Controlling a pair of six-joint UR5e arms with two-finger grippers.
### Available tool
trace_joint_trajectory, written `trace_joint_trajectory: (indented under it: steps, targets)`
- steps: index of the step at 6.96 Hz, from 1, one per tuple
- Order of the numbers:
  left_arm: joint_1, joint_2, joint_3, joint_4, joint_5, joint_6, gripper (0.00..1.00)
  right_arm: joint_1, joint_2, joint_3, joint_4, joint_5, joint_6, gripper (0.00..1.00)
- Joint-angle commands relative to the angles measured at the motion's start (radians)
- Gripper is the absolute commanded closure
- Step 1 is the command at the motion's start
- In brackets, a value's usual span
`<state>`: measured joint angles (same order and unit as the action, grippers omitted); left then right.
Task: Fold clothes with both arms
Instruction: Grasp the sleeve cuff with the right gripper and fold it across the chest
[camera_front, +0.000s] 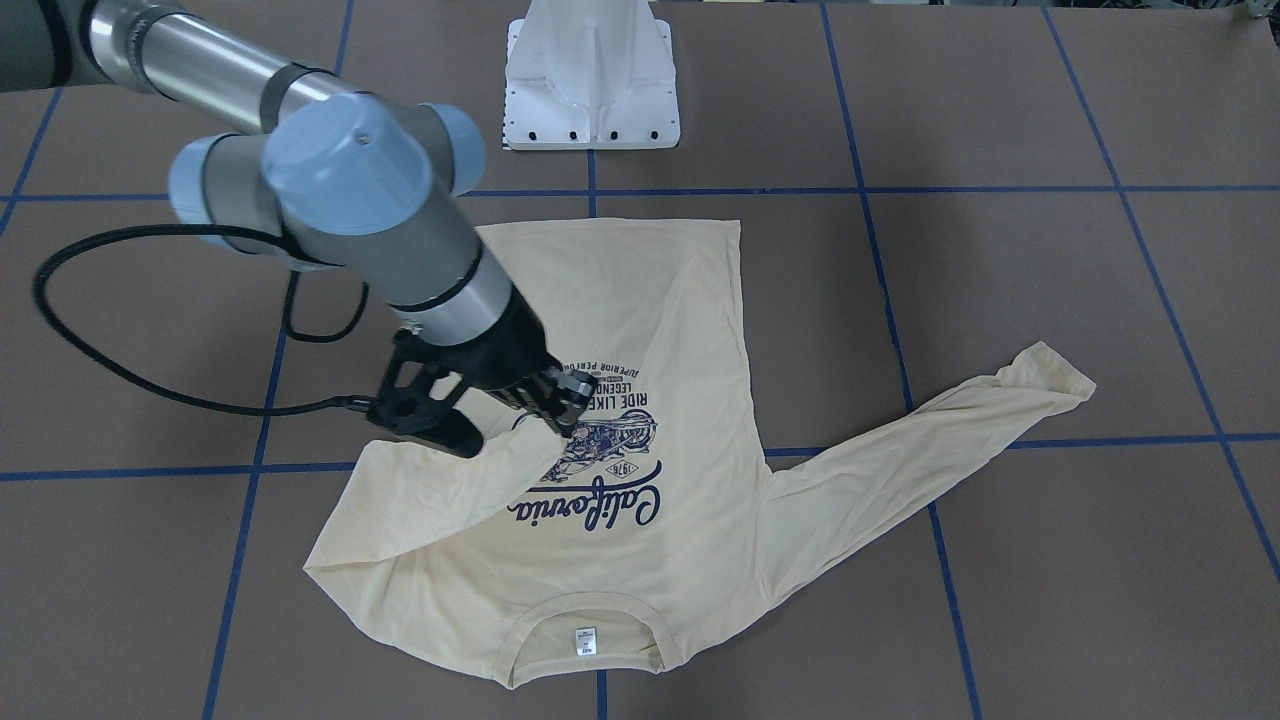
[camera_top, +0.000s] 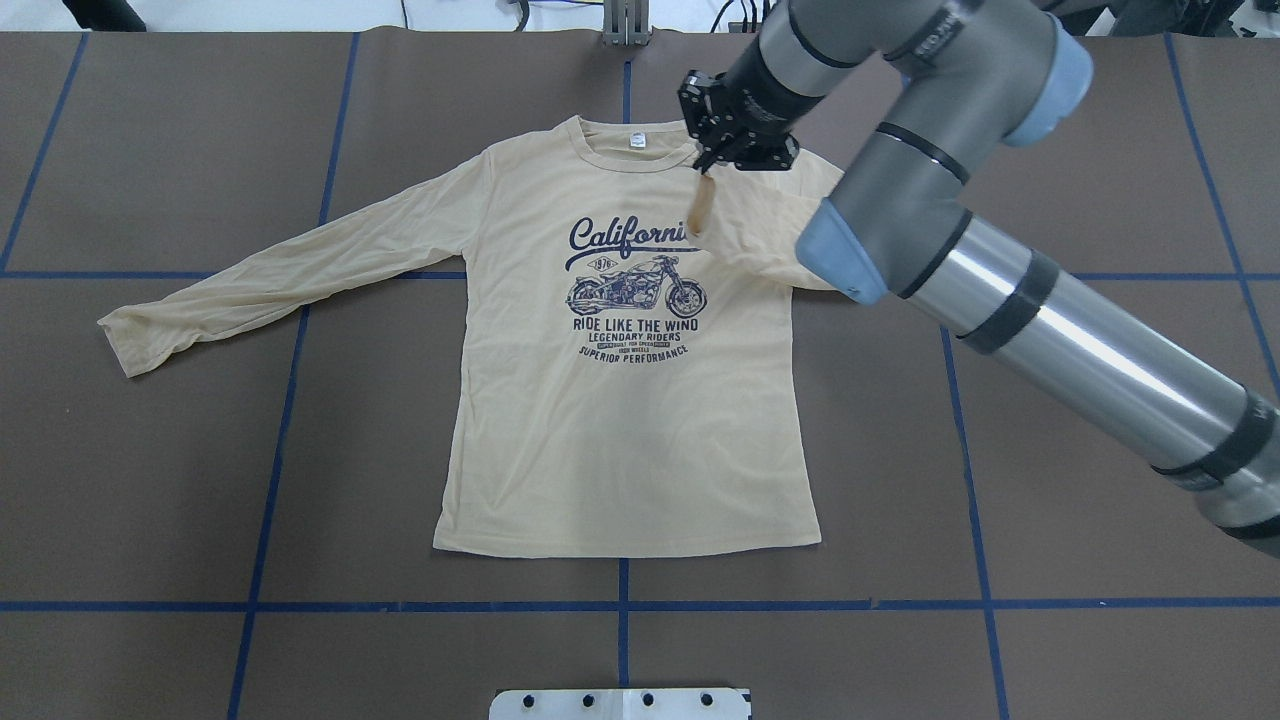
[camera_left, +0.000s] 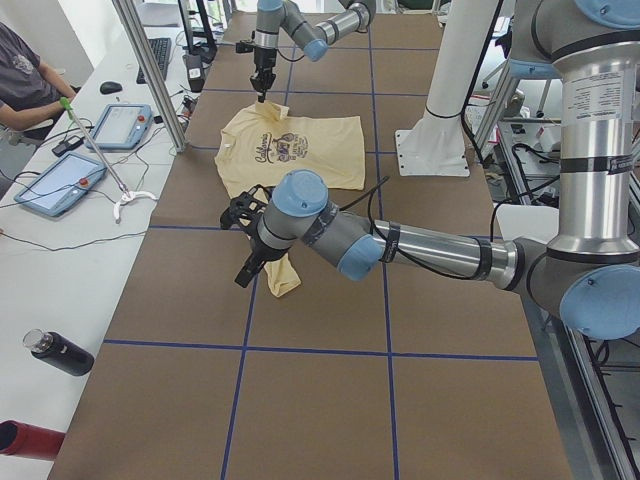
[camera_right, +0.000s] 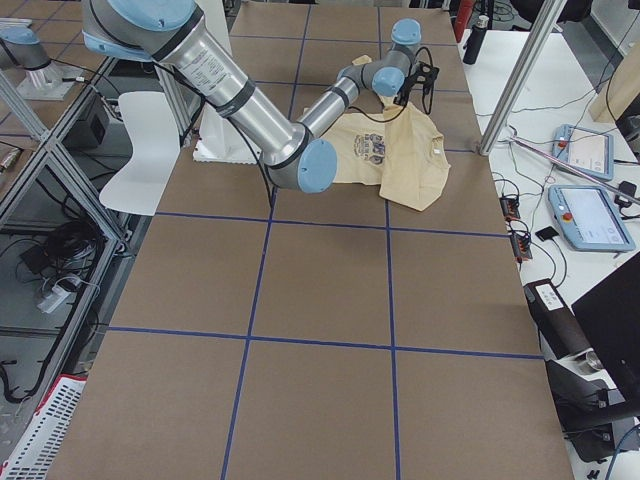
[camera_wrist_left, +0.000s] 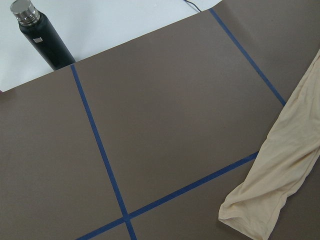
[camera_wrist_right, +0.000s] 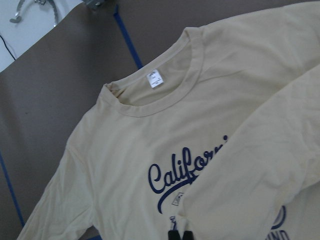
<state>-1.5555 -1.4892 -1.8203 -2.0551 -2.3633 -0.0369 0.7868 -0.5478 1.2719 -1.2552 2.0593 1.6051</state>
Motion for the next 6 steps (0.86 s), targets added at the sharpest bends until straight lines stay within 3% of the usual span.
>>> trace_joint_trajectory:
  steps: [1,3,4,5,6]
  targets:
    - [0.003,0.000,0.001,0.001,-0.001,0.000,0.00,-0.124,0.199,-0.183,0.013,-0.201,0.015,1.00]
    - [0.005,0.001,0.003,0.003,-0.020,0.002,0.00,-0.182,0.303,-0.375,0.124,-0.290,0.016,1.00]
    - [0.006,0.000,0.001,0.000,-0.021,0.003,0.00,-0.184,0.305,-0.390,0.135,-0.303,0.031,0.85]
    - [0.029,0.000,0.003,0.001,-0.021,0.002,0.00,-0.184,0.354,-0.461,0.152,-0.339,0.106,0.30]
    - [0.031,0.001,0.003,0.003,-0.021,0.000,0.00,-0.179,0.383,-0.547,0.246,-0.353,0.168,0.29]
